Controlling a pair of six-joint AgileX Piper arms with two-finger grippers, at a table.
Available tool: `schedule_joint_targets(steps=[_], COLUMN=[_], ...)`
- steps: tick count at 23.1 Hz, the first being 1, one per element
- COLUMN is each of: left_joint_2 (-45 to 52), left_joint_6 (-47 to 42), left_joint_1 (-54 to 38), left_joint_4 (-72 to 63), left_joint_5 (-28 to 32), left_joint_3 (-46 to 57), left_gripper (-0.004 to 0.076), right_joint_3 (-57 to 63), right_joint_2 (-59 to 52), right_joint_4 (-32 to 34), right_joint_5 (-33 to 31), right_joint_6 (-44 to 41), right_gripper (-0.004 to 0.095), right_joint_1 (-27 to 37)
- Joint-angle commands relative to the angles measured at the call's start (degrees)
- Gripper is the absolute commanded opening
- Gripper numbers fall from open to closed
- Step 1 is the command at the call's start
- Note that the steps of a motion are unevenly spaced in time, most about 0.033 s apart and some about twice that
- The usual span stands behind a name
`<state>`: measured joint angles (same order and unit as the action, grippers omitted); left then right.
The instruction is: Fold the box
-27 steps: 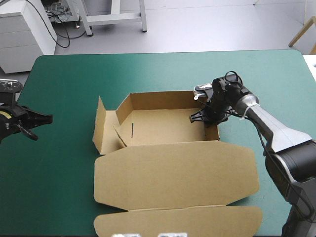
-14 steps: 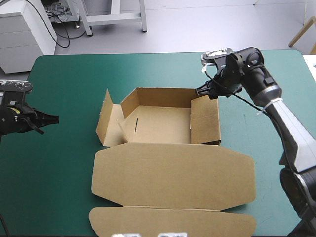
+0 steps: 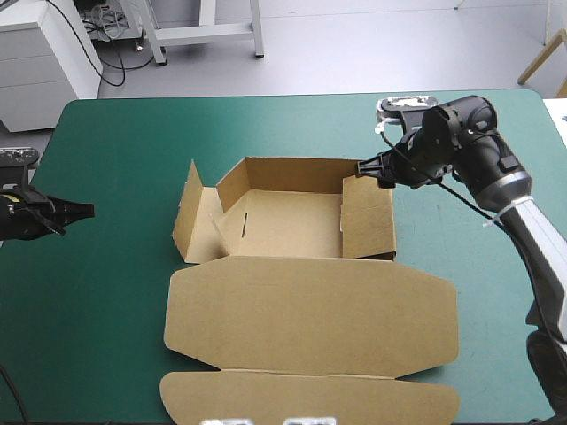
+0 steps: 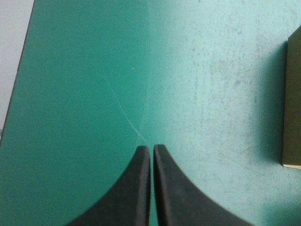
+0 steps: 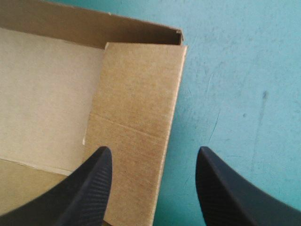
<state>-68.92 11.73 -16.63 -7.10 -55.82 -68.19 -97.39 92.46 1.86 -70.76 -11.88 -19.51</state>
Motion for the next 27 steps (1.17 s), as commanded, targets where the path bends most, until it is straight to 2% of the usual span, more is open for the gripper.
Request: schedule_joint_targets(steps=[1,14,16,18,19,20,21,22,27], left_joint_2=[1.16,1.16,1.16,1.16,1.16,1.16,1.16,1.16,1.16], left_joint_6=[0.65,2.19,2.27,2.27,2.49,2.49,2.49,2.49,2.49], left_joint_1=[-0.03,-0.03,-0.03,-0.03,-0.03,-0.03,-0.03,-0.03,-0.03], left_joint_4=[-2.84,-4.55,-4.55,-4.55,-4.44,-4.44,-4.44,-4.44,-4.44], left_joint_5=[2.40,0.20,0.20,0.20,0.31,0.31,0.31,0.31,-0.56], left_joint_3=[-1.61,-1.61,-1.61,-1.61,-1.61,-1.61,-1.61,-1.61,-1.61], left_gripper=[0.0007,0.0007,0.0007,0.0007,0.0007,0.0007,0.0007,0.0007,0.0007], right_joint_3=[0.74,0.74,0.74,0.74,0.74,0.74,0.74,0.74,0.74], right_joint_2=[0.06,12.26,13.08,13.48,13.48,13.48,13.48,13.48,13.48], right_joint_4=[0.31,0.54,0.53,0.53,0.45,0.45,0.45,0.45,0.45], right_joint_5=[3.10,1.80,1.80,1.80,1.80,1.80,1.80,1.80,1.80], right_joint_6=[-0.25,-0.25,-0.25,0.23,0.38,0.50,1.40,1.50,1.69], right_gripper=[0.0499,0.0497,0.0459,0.0359,0.0245,0.0178,0.0049,-0.0019,-0.0019], right_joint_1=[0.19,0.19,0.19,0.19,0.19,0.19,0.19,0.19,0.19])
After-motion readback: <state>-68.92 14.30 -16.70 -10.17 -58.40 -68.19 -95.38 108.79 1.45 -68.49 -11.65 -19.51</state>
